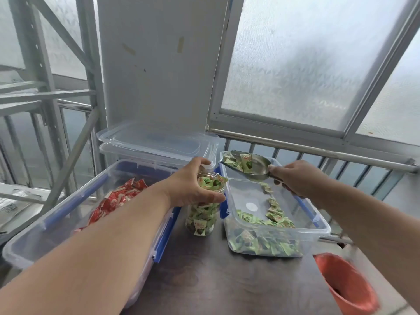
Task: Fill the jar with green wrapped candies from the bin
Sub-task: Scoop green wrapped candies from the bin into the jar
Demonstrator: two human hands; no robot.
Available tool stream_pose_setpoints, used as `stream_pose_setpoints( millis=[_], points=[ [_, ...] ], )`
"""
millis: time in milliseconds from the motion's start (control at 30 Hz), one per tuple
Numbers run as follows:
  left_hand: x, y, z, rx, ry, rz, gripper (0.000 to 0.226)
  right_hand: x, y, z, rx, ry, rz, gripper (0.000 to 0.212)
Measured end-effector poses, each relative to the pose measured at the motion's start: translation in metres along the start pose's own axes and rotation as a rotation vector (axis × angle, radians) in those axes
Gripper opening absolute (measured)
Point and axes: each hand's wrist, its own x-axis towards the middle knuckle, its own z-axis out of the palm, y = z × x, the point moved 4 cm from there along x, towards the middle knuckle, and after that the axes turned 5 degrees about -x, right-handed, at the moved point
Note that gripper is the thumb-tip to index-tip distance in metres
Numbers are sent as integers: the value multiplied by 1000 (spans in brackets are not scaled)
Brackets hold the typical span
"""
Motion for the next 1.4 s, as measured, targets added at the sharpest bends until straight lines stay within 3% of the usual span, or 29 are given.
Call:
stream_pose_setpoints(
  millis=[100,233,333,433,700,900,1167,1400],
  points=[
    [-2,2,0,-34,9,5,118,-16,-17,-17,-120,59,-92,54],
    [-5,3,-2,19,28,47,112,-30,-33,-27,-250,95,-144,55],
    [-5,7,-1,29,33,99,90,-36,-45,-28,-358,127,-218,64],
    [-4,9,-2,35,81,155,68,-43,-58,-27,-433,149,-296,60],
    [-2,11,-5,102,204,251,61,-57,-83,-26,-584,259,-381,57],
    [-2,14,-6,114,218,291,13,-57,-85,-36,-621,343,-346,56],
    [-3,15,-5,-83,234,235,31,-57,-74,-43,-603,388,-330,57],
    [-3,10,-12,-4,295,191,9,-56,-65,-44,-578,387,-303,56]
  ],
)
